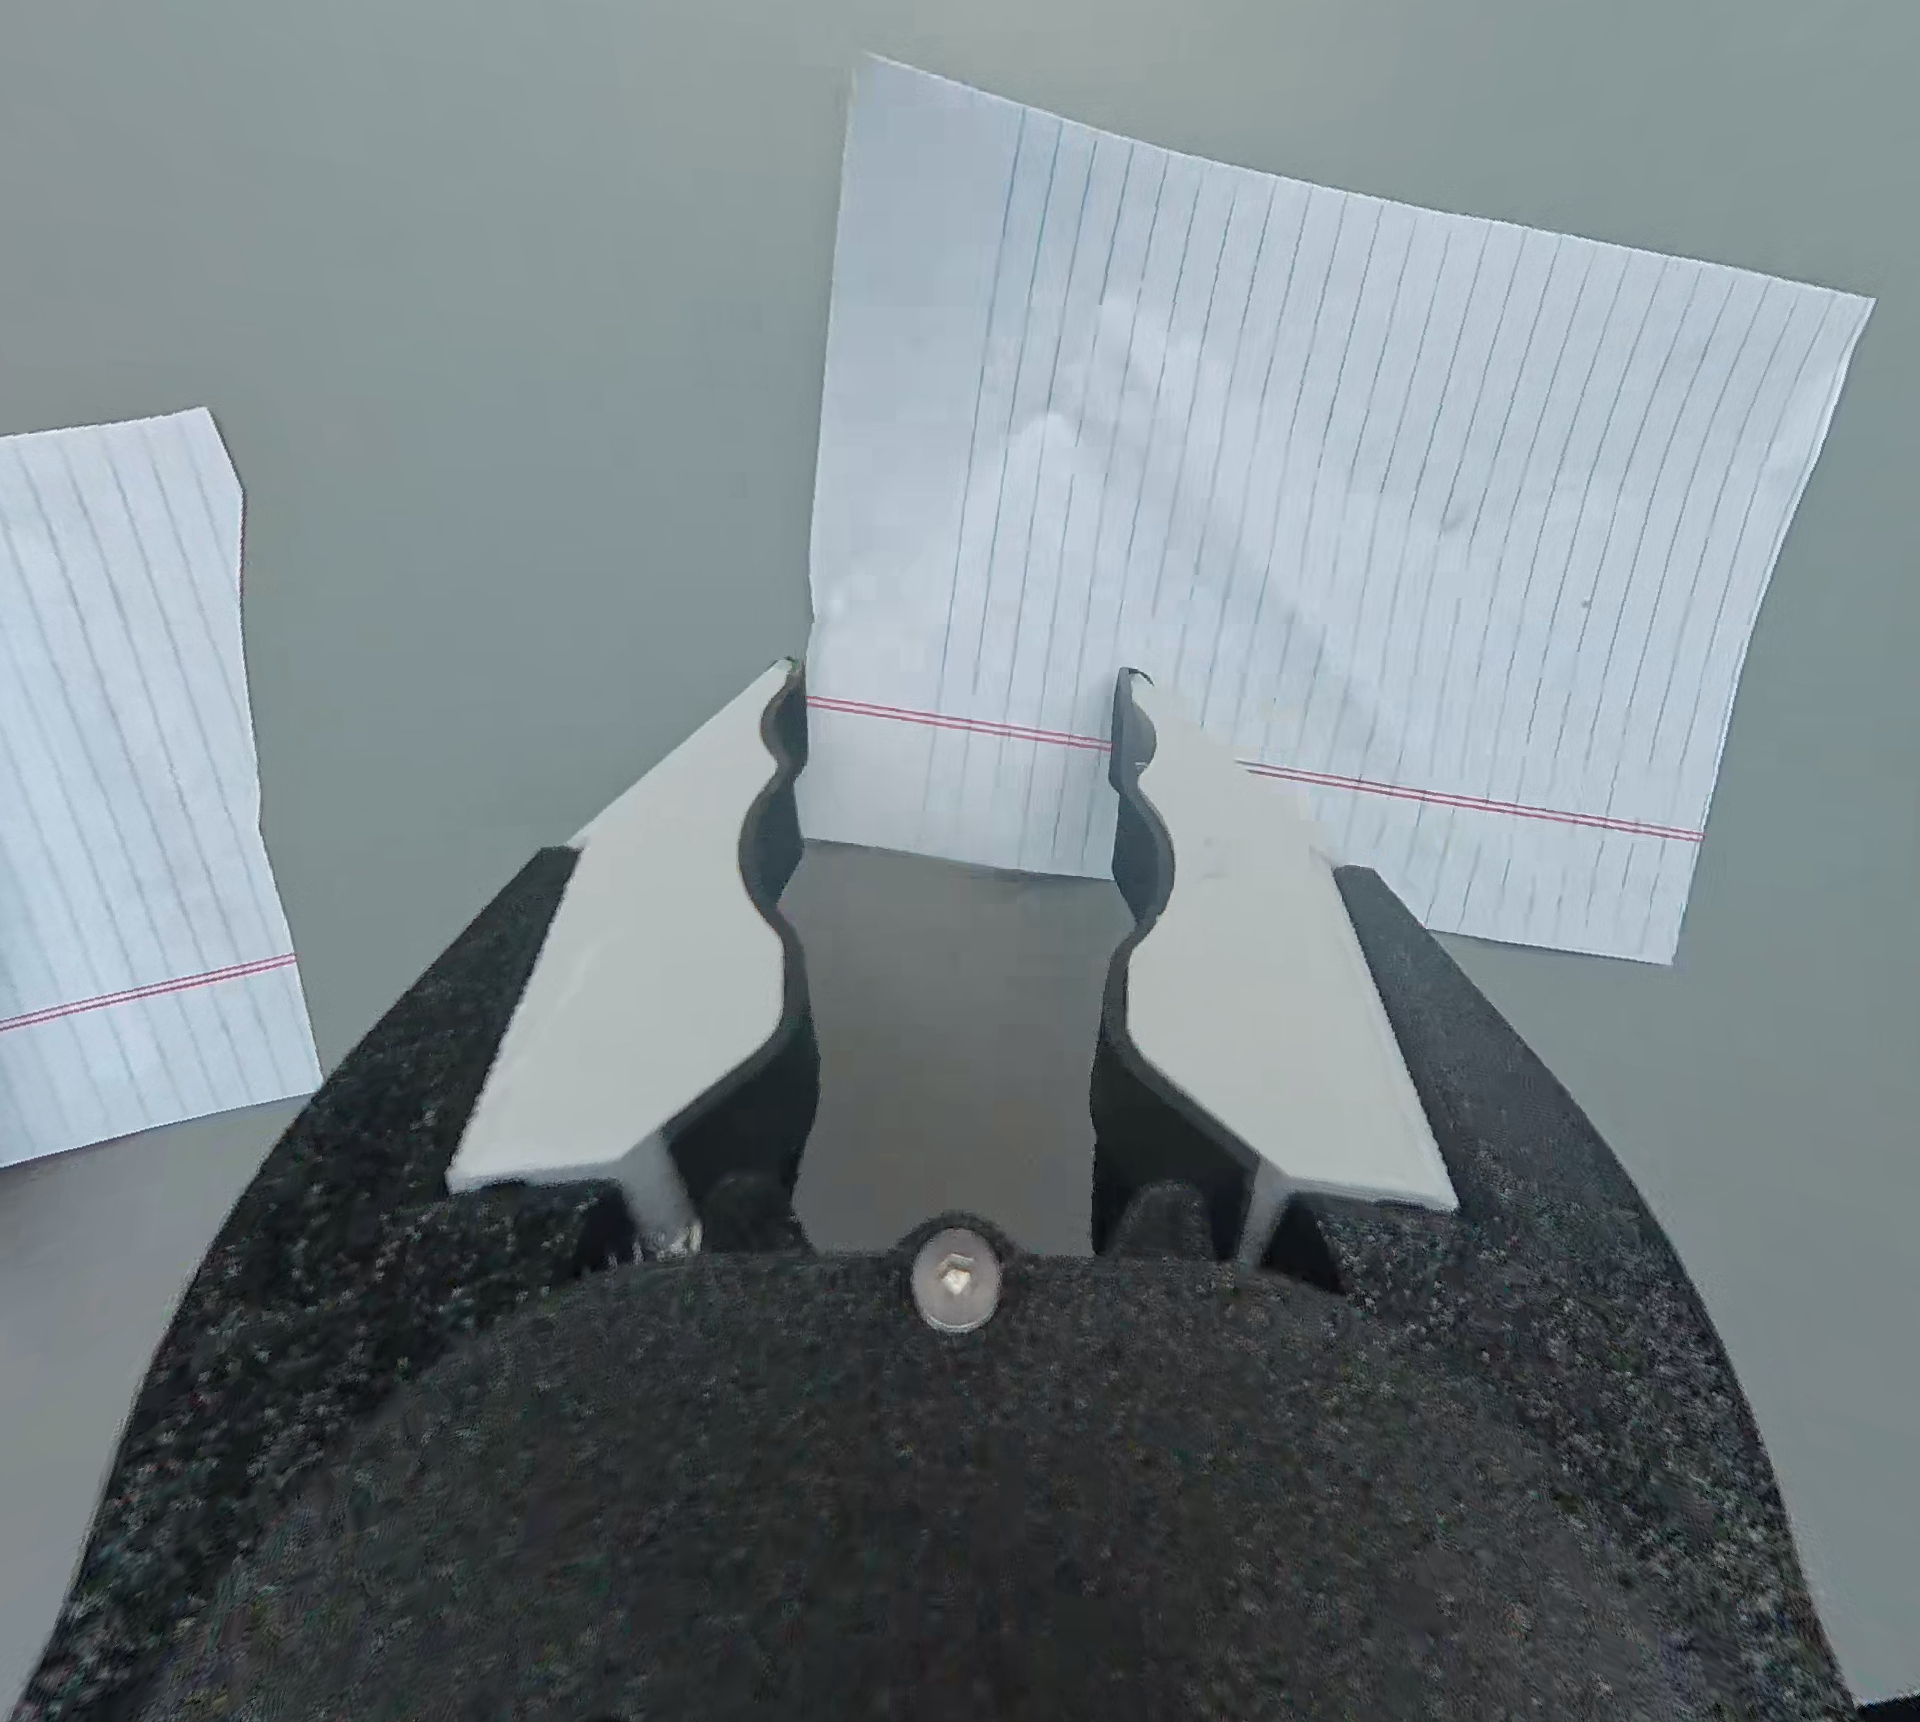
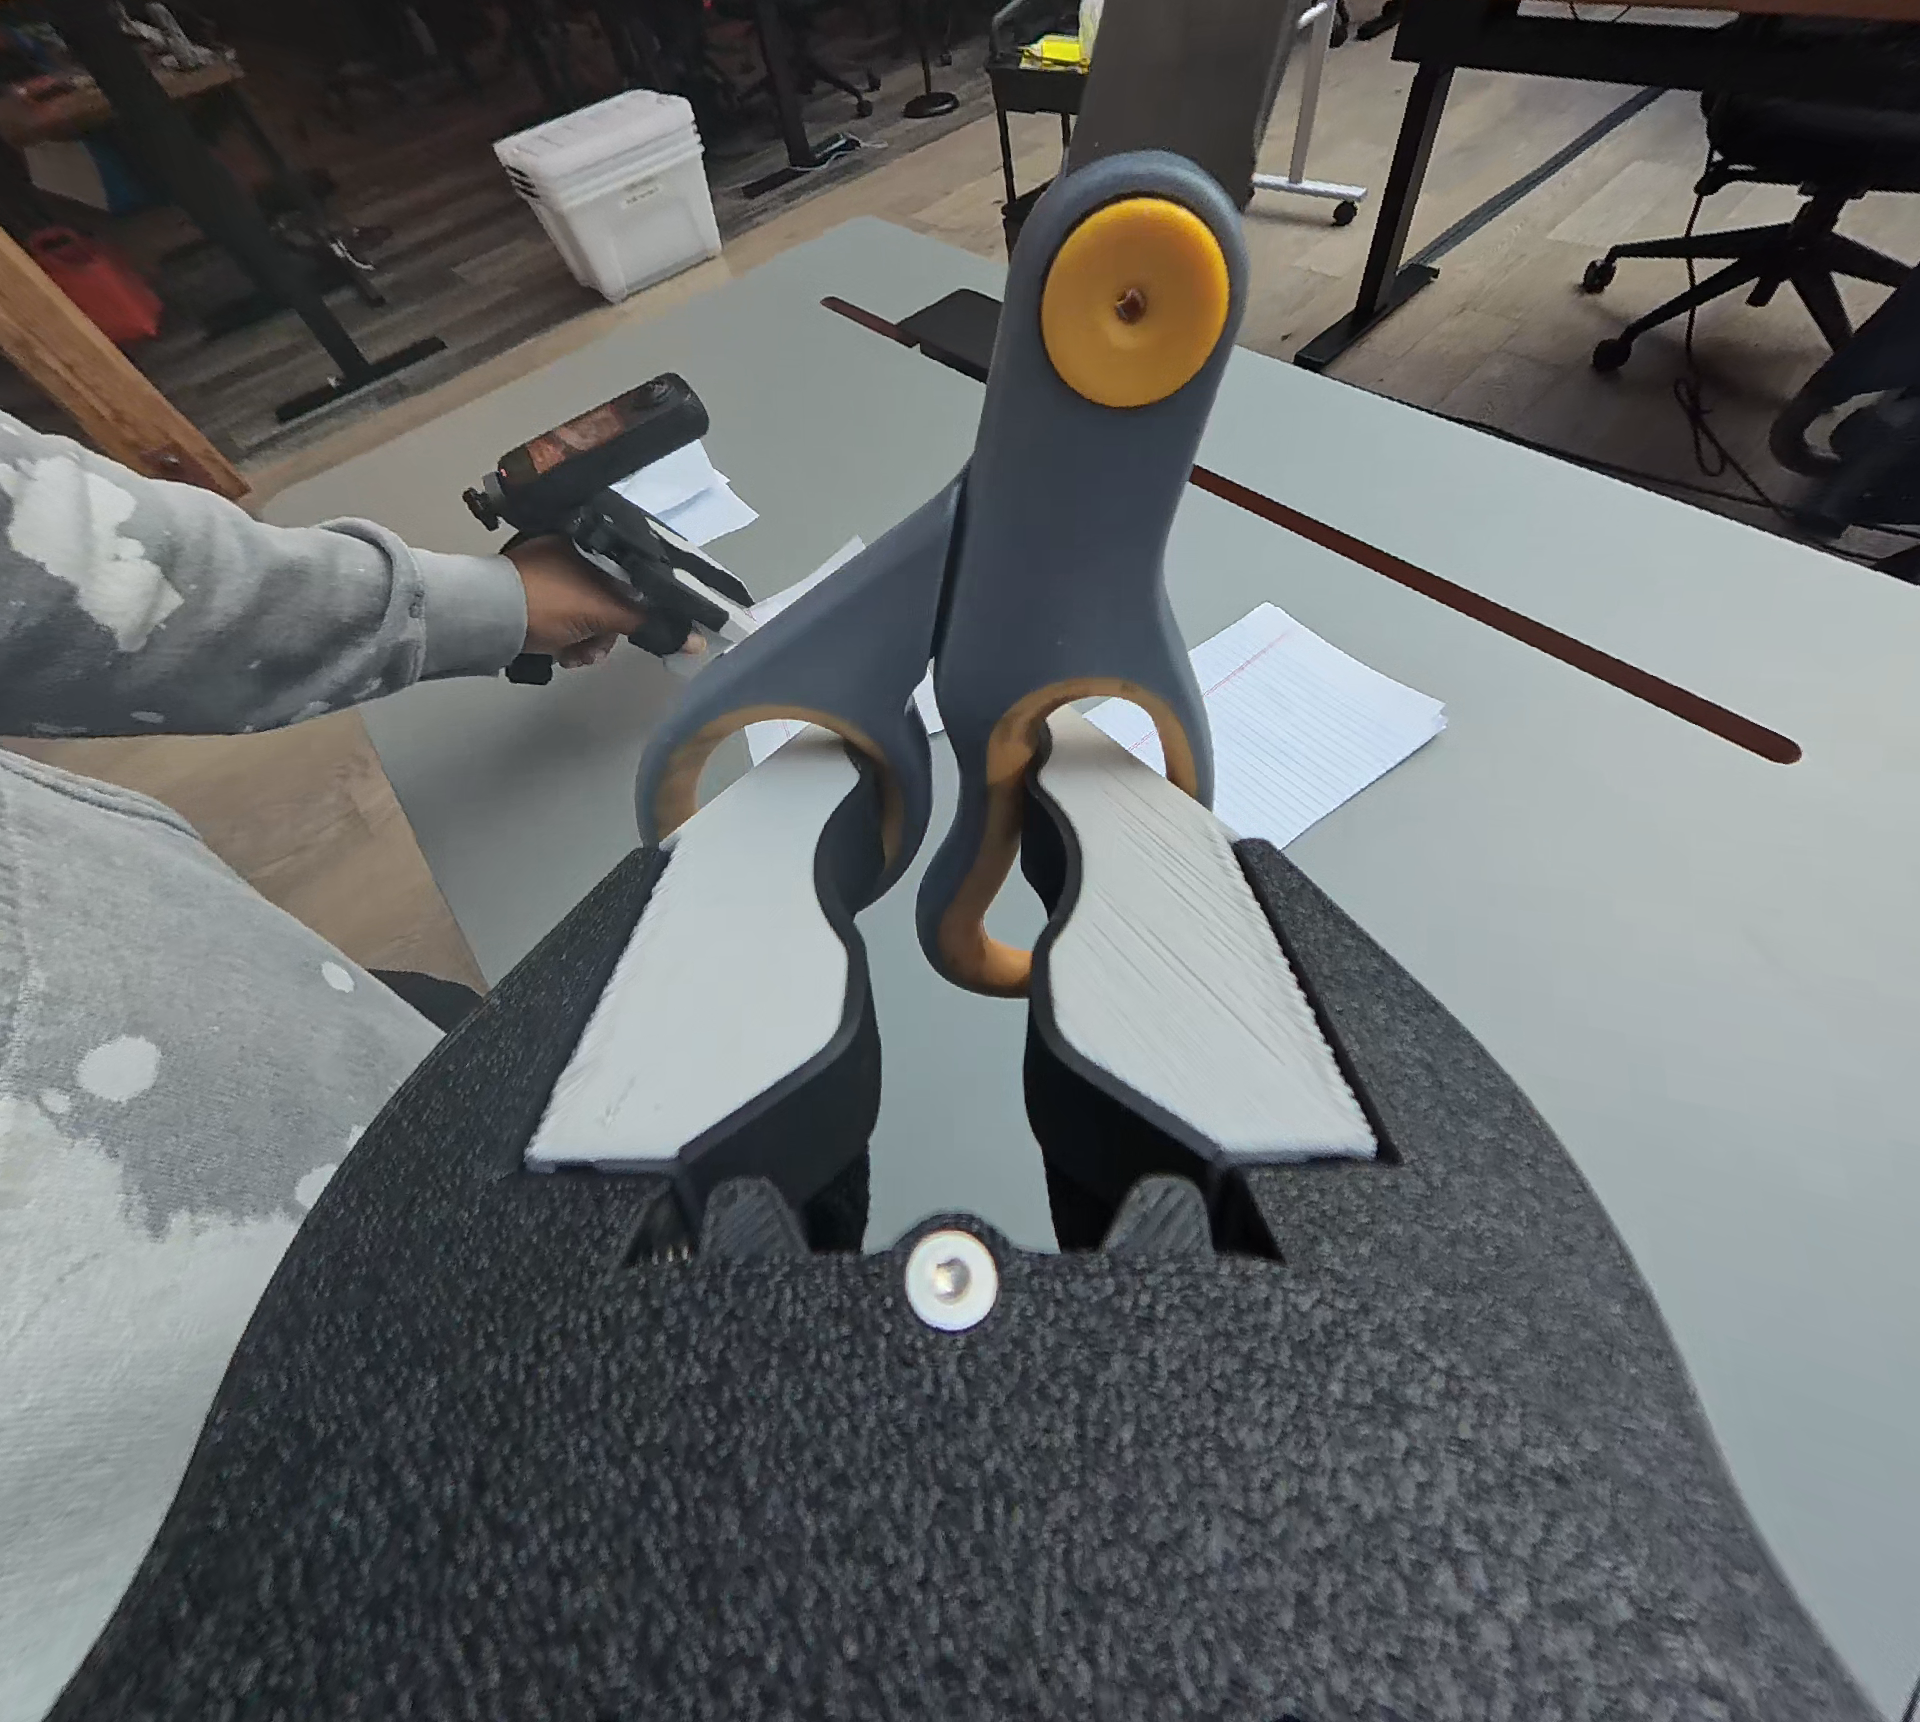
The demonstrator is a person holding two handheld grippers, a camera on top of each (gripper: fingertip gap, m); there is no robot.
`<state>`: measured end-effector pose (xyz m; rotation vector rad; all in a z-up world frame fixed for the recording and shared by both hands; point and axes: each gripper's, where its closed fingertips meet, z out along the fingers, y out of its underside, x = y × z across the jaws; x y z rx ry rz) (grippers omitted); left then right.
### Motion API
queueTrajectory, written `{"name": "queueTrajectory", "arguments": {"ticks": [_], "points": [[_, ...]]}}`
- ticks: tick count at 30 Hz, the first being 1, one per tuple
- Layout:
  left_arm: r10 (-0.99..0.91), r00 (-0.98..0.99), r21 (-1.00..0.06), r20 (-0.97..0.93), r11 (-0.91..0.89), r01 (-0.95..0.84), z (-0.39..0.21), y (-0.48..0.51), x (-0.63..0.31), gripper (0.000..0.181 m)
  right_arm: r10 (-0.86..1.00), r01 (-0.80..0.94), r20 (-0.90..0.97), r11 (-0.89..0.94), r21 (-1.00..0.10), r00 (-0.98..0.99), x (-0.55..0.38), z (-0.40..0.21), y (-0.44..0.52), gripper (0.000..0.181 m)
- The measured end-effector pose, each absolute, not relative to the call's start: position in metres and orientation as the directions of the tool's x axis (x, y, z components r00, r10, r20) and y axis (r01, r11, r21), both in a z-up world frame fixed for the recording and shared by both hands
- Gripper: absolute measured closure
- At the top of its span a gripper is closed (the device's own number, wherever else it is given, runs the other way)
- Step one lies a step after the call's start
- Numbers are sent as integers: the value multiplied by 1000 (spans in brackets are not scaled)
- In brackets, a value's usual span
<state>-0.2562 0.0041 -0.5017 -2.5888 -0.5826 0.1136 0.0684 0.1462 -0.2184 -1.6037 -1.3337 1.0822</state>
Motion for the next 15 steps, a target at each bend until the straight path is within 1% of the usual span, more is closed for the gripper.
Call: {"name": "queueTrajectory", "arguments": {"ticks": [2,4,7,9,11,12,15], "points": [[436,897,-463,69,-783,416,-499,1,-257,140,989,340,-127,-145,-929,76,69,-221,150,162],[424,898,-443,121,-786,431,-499,-2,-253,169,991,348,-124,-136,-928,56,68,-223,153,162],[415,881,-407,227,-781,473,-496,-1,-241,163,990,351,-136,-136,-927,24,64,-226,154,162],[425,874,-437,234,-757,485,-488,5,-247,160,990,355,-141,-134,-925,5,61,-228,154,162],[405,870,-475,282,-729,493,-478,22,-252,150,989,359,-148,-133,-924,-14,57,-230,153,162],[389,871,-477,301,-729,491,-476,32,-255,144,988,363,-150,-131,-922,-23,56,-231,152,162],[324,890,-487,320,-749,448,-478,60,-264,133,989,379,-142,-119,-918,-33,55,-233,152,162]]}}
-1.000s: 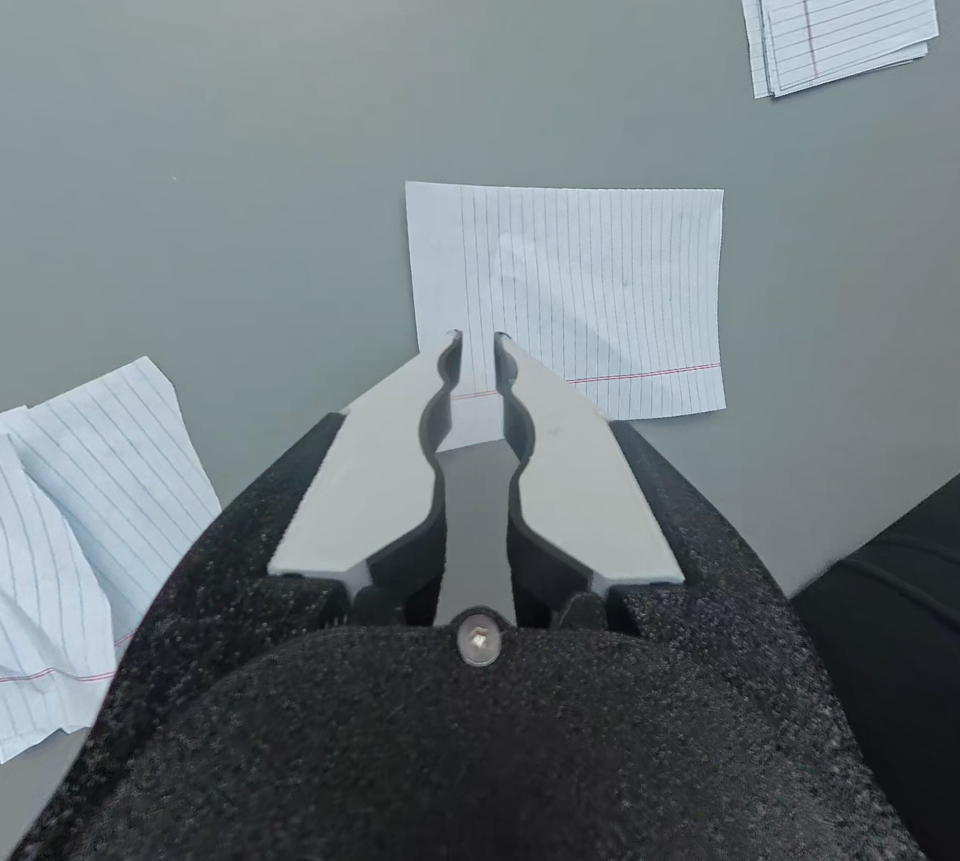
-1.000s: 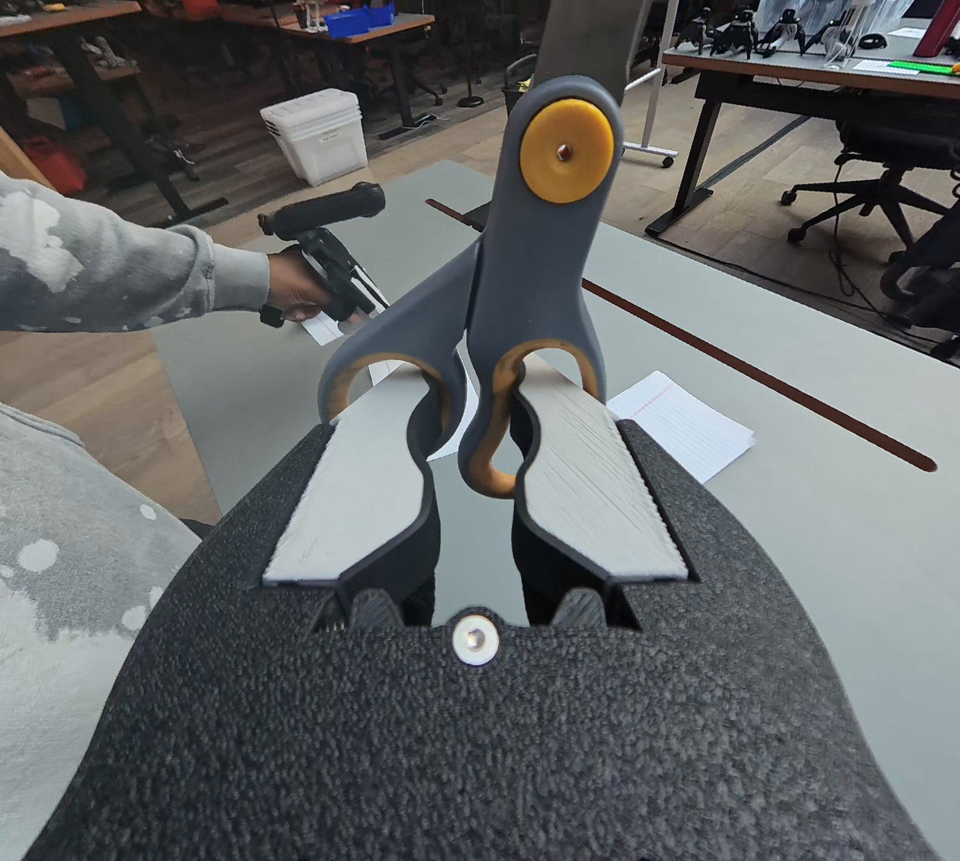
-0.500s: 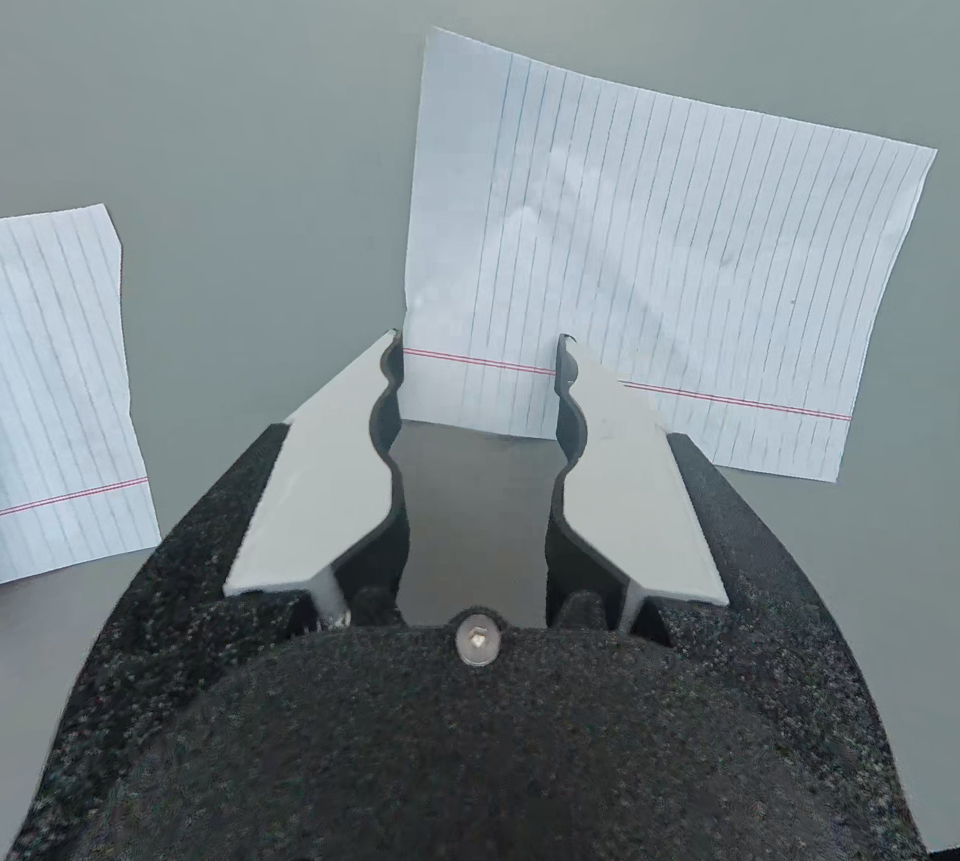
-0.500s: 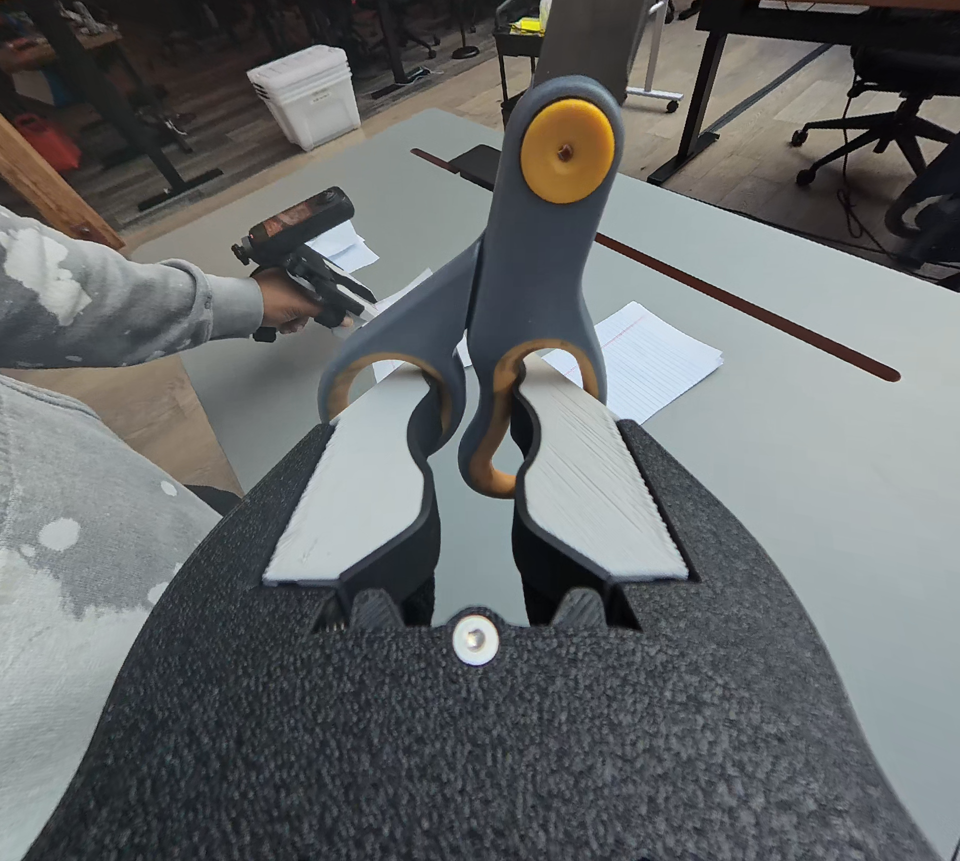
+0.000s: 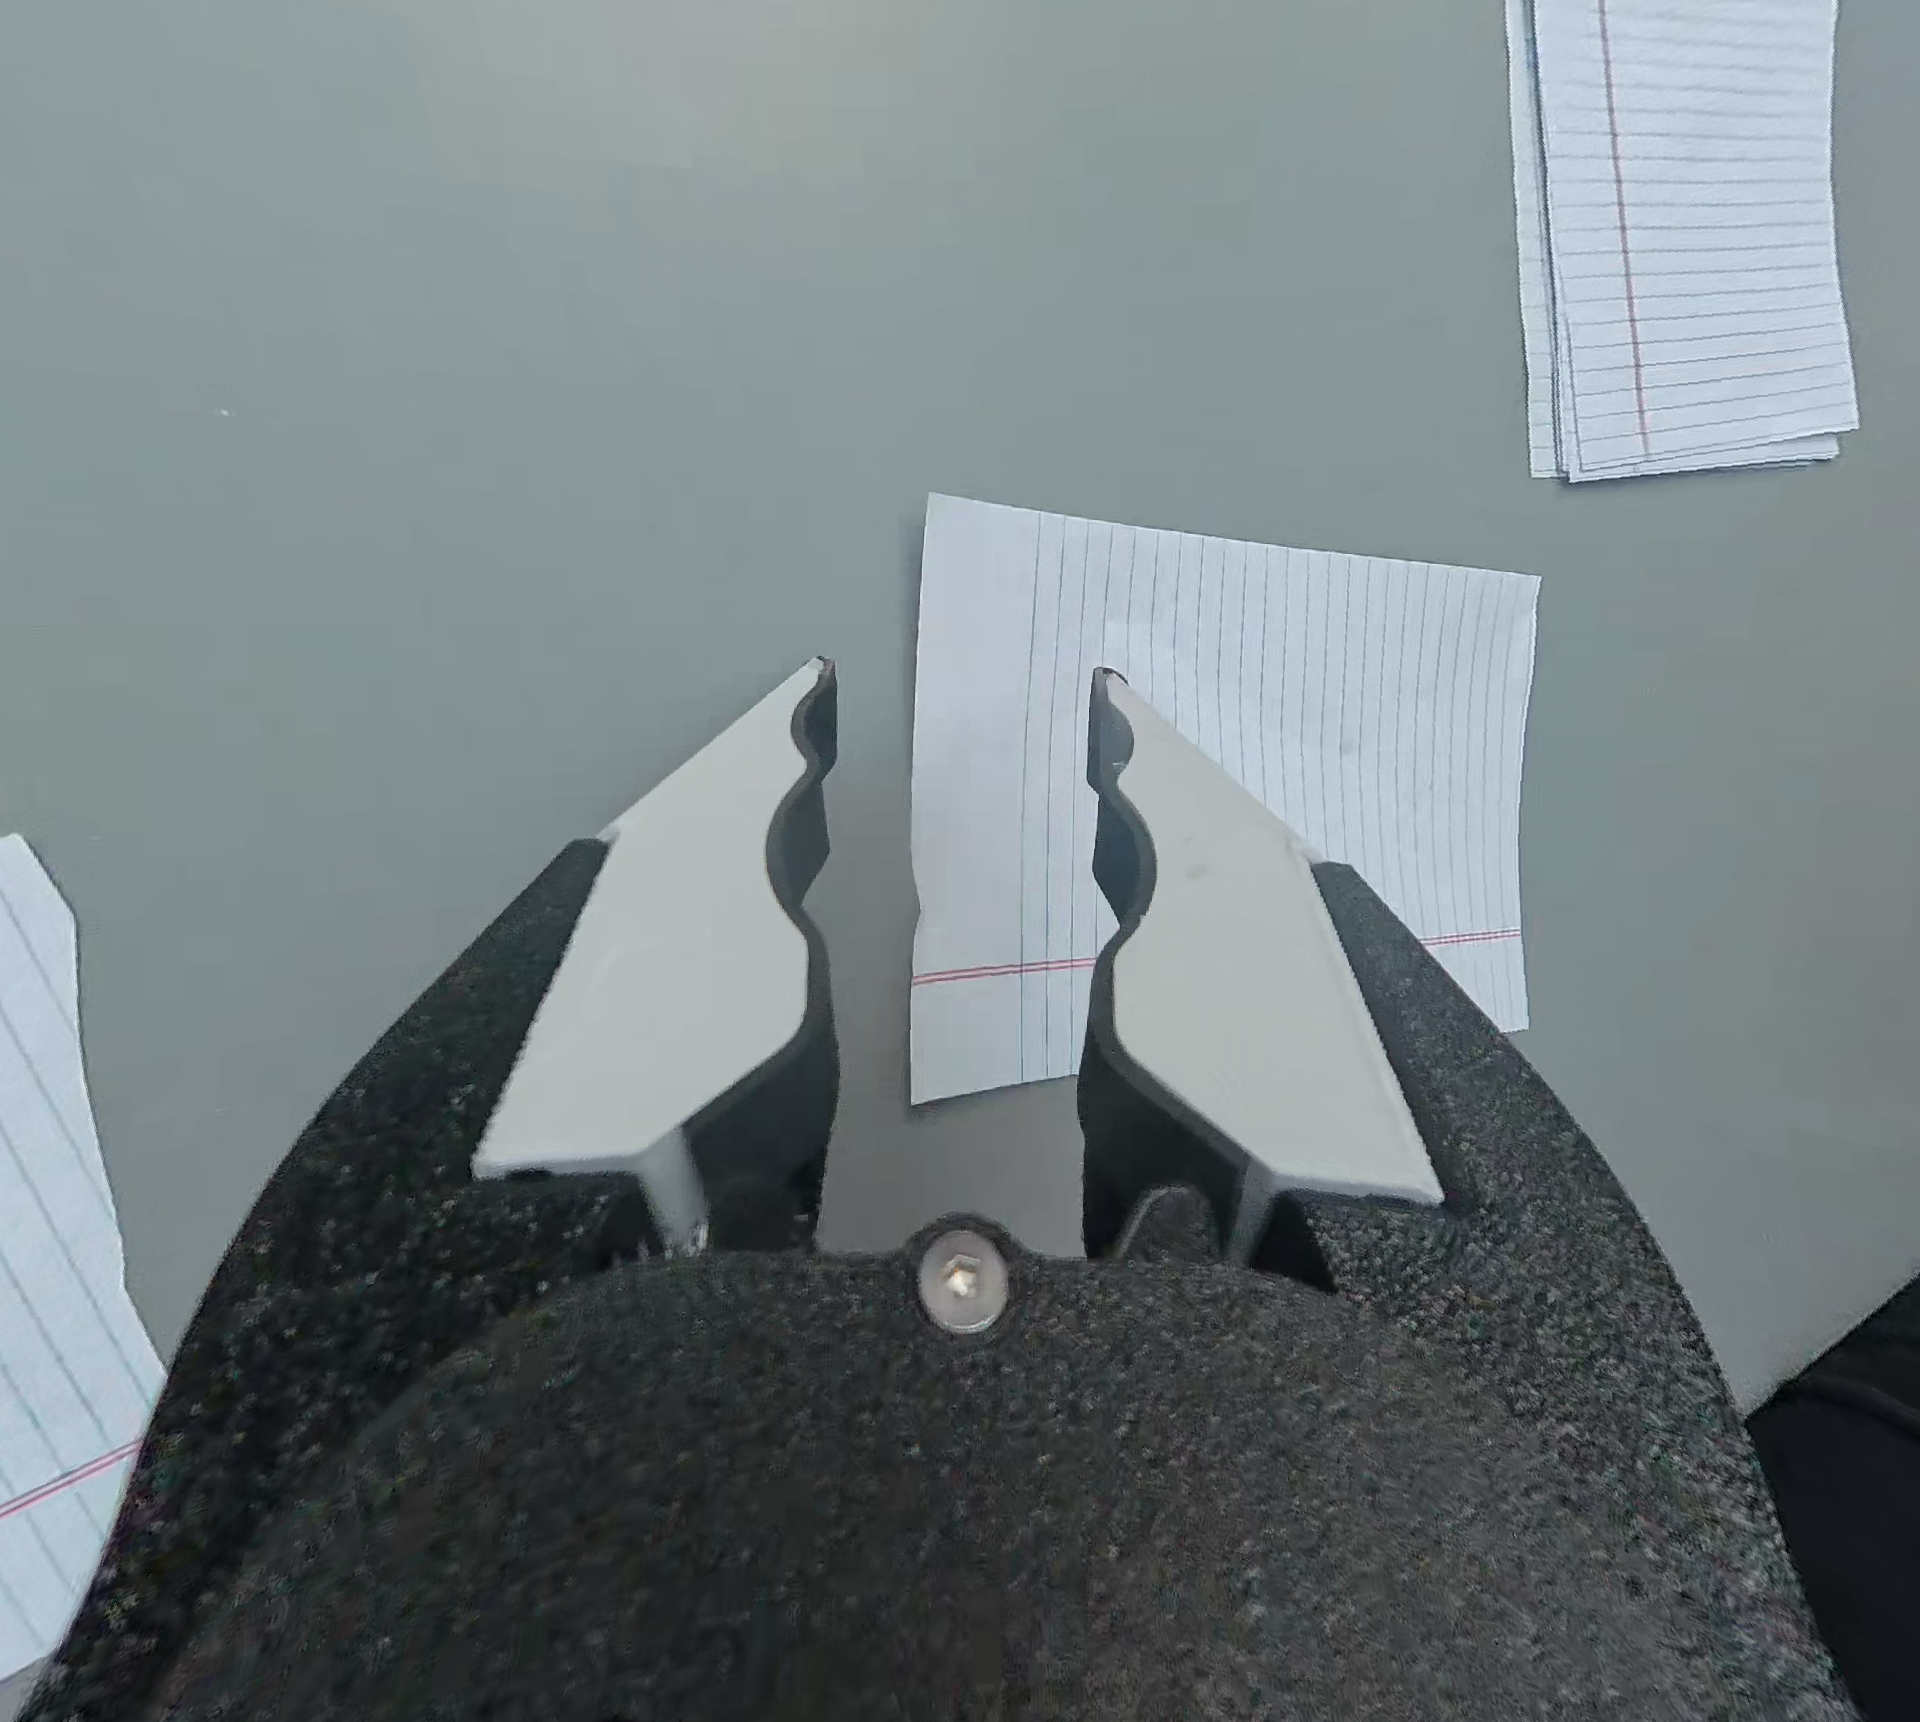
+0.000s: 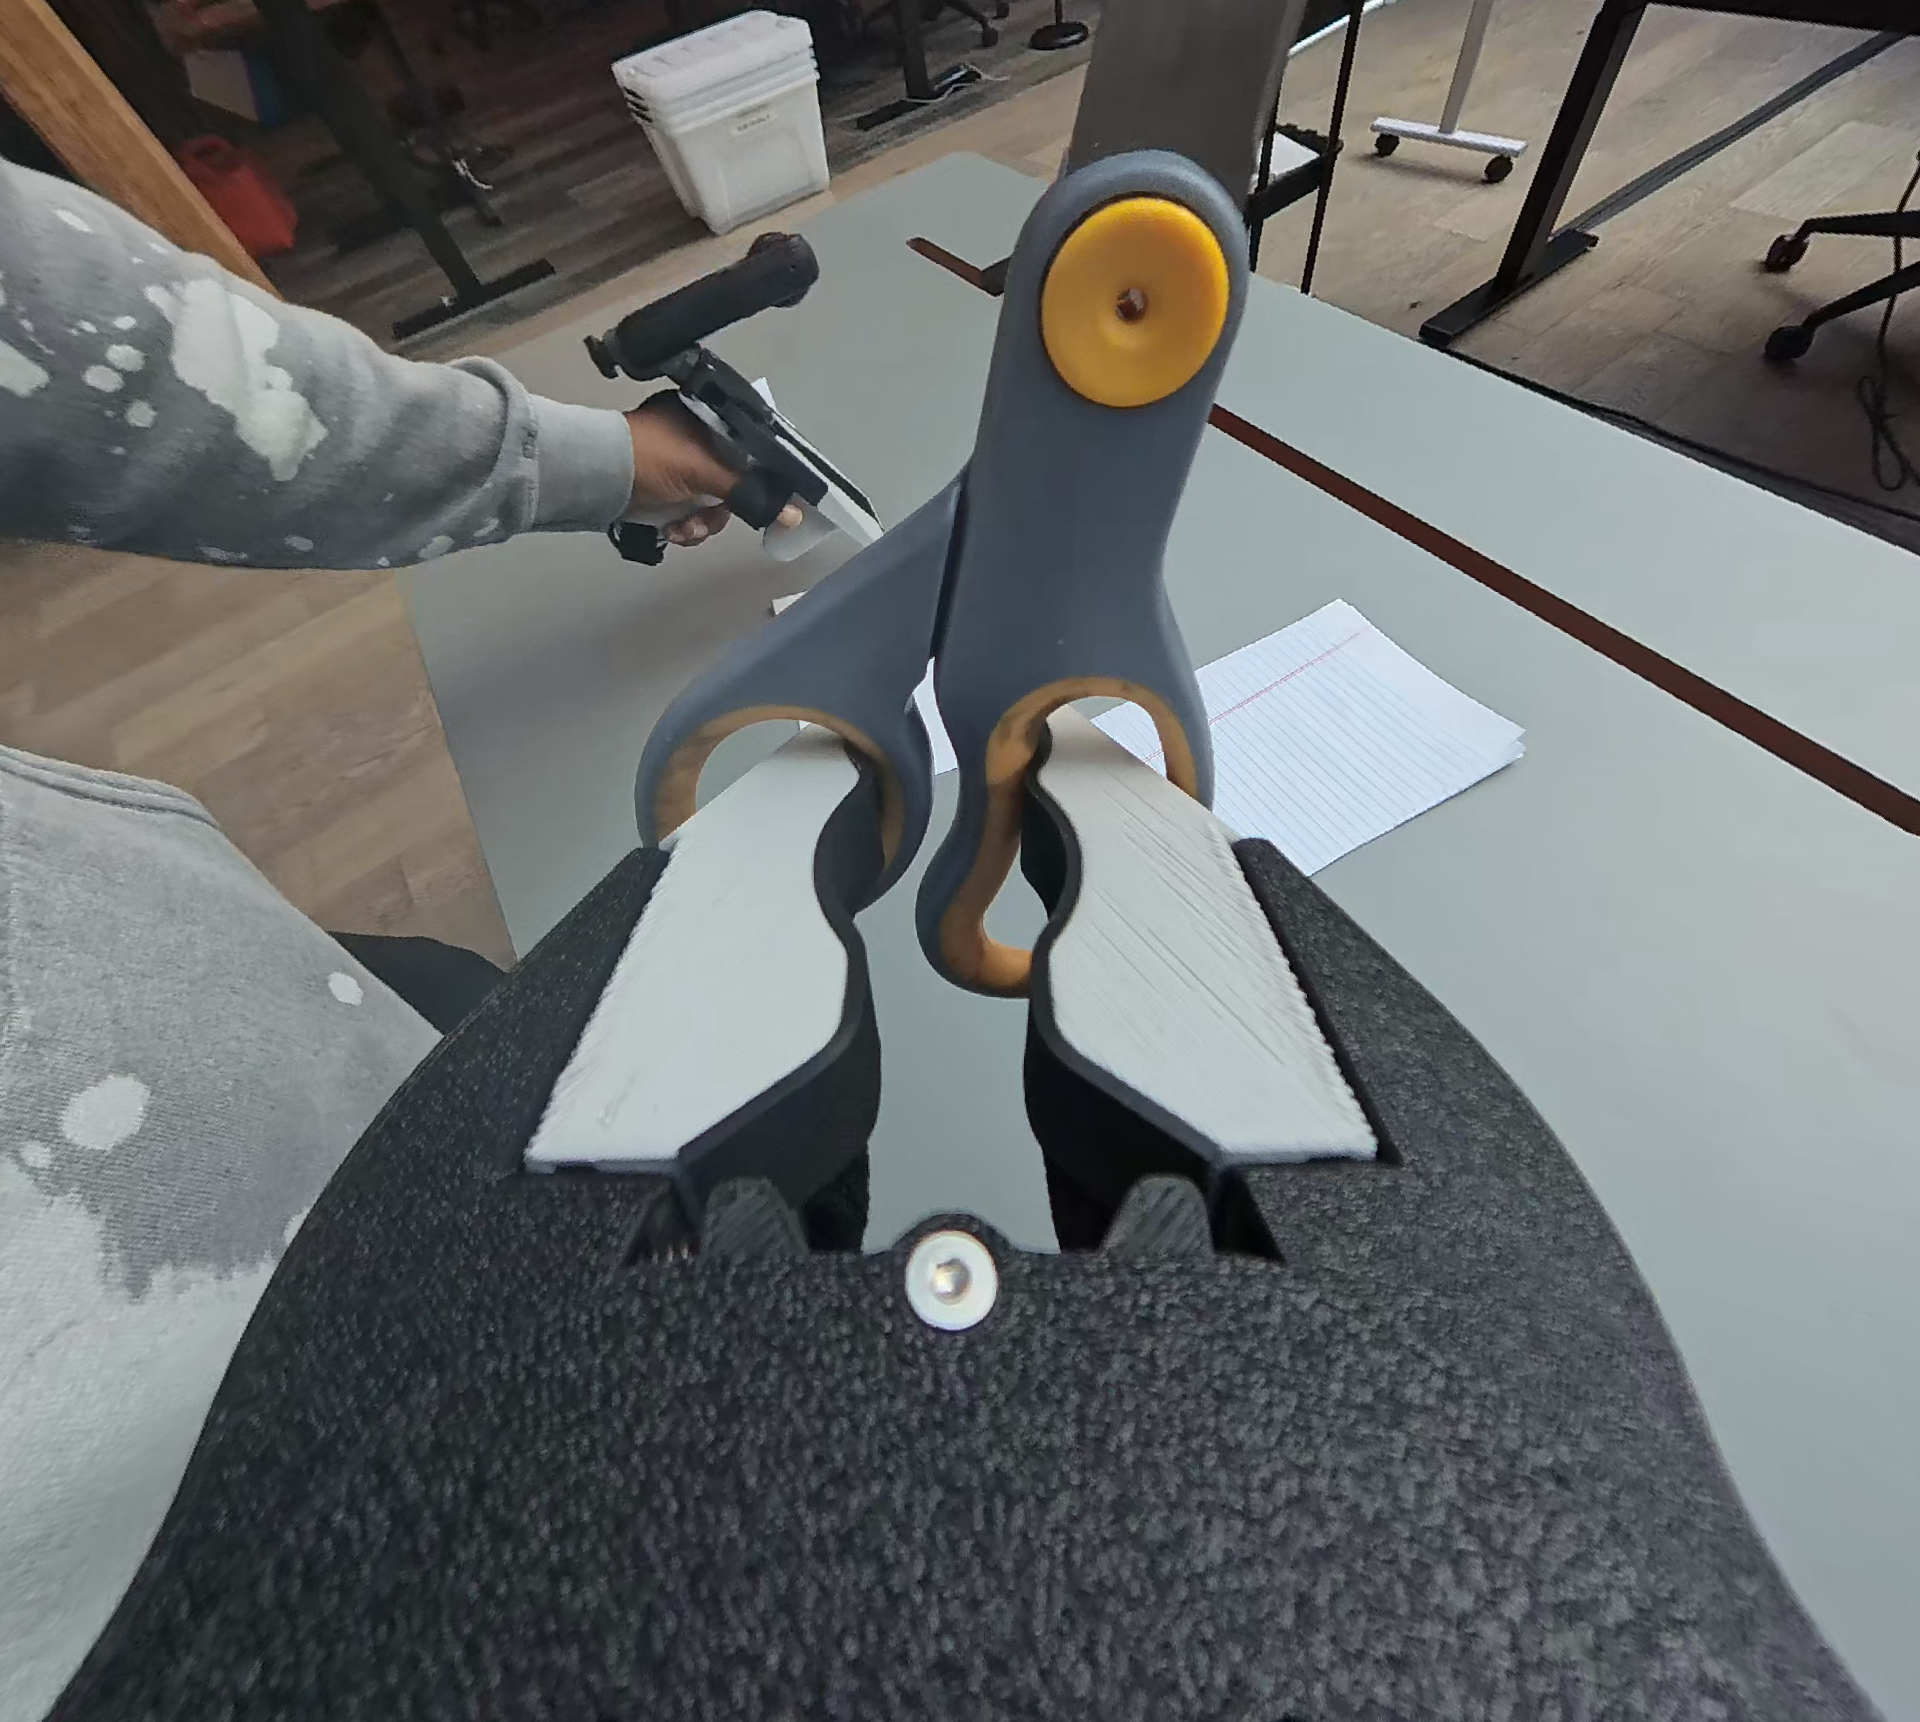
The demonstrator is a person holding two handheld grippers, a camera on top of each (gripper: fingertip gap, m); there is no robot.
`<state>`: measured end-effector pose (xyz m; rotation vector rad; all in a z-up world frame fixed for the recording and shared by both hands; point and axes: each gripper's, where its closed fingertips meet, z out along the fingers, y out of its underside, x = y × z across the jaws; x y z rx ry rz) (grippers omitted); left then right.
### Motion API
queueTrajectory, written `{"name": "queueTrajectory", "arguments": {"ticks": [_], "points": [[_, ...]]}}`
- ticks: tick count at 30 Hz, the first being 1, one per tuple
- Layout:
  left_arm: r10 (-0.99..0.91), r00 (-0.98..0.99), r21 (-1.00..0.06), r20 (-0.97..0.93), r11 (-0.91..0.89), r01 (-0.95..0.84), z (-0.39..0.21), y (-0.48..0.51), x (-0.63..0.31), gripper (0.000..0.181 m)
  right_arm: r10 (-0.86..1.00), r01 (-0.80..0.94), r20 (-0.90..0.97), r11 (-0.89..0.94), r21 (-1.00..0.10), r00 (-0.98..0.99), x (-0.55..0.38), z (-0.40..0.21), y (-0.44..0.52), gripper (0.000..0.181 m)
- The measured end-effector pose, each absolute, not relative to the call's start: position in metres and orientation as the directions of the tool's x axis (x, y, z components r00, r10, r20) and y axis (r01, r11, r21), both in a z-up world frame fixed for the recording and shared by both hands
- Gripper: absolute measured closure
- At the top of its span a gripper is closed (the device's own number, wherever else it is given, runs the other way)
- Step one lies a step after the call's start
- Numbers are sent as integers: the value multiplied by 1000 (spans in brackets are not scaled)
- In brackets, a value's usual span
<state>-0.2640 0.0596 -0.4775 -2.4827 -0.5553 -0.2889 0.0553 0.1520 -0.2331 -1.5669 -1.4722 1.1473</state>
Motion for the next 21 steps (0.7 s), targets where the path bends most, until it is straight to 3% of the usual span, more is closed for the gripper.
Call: {"name": "queueTrajectory", "arguments": {"ticks": [4,9,10,17,21], "points": [[227,949,-511,219,-801,310,-494,82,-266,126,990,395,-143,-131,-909,-2,60,-237,157,162],[164,986,-572,38,-805,156,-500,83,-265,163,986,409,-158,-165,-898,51,70,-244,164,162],[163,985,-564,56,-809,167,-500,81,-261,181,986,407,-160,-169,-898,57,70,-245,166,162],[291,877,-477,382,-751,457,-480,65,-246,181,986,365,-166,-157,-918,7,53,-236,162,162],[241,773,-515,587,-625,587,-415,69,-236,181,972,353,-204,-152,-923,-115,40,-229,139,162]]}}
